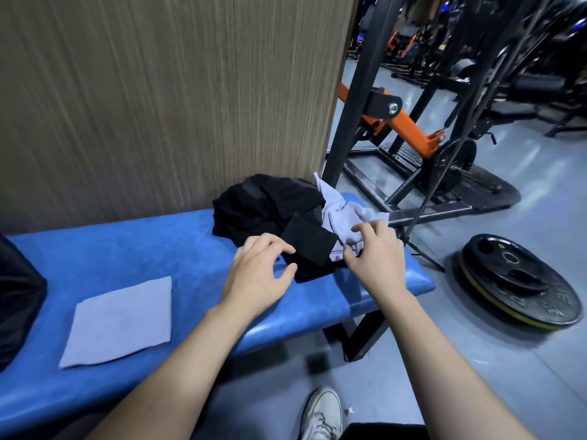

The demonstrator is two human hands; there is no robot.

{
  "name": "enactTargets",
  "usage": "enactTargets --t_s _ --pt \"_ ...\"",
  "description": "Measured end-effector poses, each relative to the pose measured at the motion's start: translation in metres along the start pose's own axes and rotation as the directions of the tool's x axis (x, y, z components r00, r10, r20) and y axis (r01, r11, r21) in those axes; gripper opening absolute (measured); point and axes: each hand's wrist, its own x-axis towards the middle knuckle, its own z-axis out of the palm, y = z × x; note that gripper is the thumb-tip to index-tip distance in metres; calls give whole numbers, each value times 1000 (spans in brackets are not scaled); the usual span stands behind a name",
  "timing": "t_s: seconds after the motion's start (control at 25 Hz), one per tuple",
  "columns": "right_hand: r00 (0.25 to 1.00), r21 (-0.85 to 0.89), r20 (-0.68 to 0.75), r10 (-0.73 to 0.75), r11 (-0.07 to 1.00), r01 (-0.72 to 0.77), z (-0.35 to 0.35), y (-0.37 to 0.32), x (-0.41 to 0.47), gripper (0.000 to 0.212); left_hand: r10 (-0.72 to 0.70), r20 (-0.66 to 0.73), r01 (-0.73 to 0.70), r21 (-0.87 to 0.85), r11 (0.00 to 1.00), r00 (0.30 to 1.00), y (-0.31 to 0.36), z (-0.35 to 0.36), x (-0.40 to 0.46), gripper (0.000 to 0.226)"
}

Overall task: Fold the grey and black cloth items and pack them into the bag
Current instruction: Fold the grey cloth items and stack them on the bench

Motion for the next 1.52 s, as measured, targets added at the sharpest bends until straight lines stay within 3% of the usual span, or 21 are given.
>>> enactTargets --t_s 0.28,0.48,0.68,0.8,0.92,1.04,1.16,1.32,1.36,1.48,1.52 --pt "985 -4 51 166 986 -166 17 15 23 52 8 -6 -8 -85 996 1000 19 43 32 35" --pt "980 41 104 169 984 -174 20 30 22 56 26 89 -22 -39 999 996 41 75 88 43" --pt "977 117 122 175 975 -189 19 36 24 42 -86 253 54 128 990 964 66 89 144 56" --pt "982 235 28 187 954 -188 16 35 24 23 -164 347 89 224 971 923 74 97 162 55" --pt "984 351 -50 173 925 -144 10 34 25 14 -150 377 65 228 971 914 78 102 163 51" --pt "982 497 -152 115 867 -25 -2 33 22 16 -74 430 33 102 994 900 84 91 160 52" --pt "970 658 -203 136 752 32 -26 28 18 21 -1 434 125 -258 958 901 91 73 154 28" --pt "980 868 -59 189 495 -43 -62 12 12 38 89 317 90 -506 858 944 98 35 133 18" --pt "987 877 -26 156 477 -52 -69 9 9 41 107 297 76 -542 837 949 99 20 125 18" --pt "998 813 59 -11 580 -41 -85 -3 0 35 142 263 57 -626 777 954 94 -35 100 19" --pt "992 820 102 -71 570 -43 -88 -8 -4 33 135 261 74 -658 749 956 91 -55 90 17"
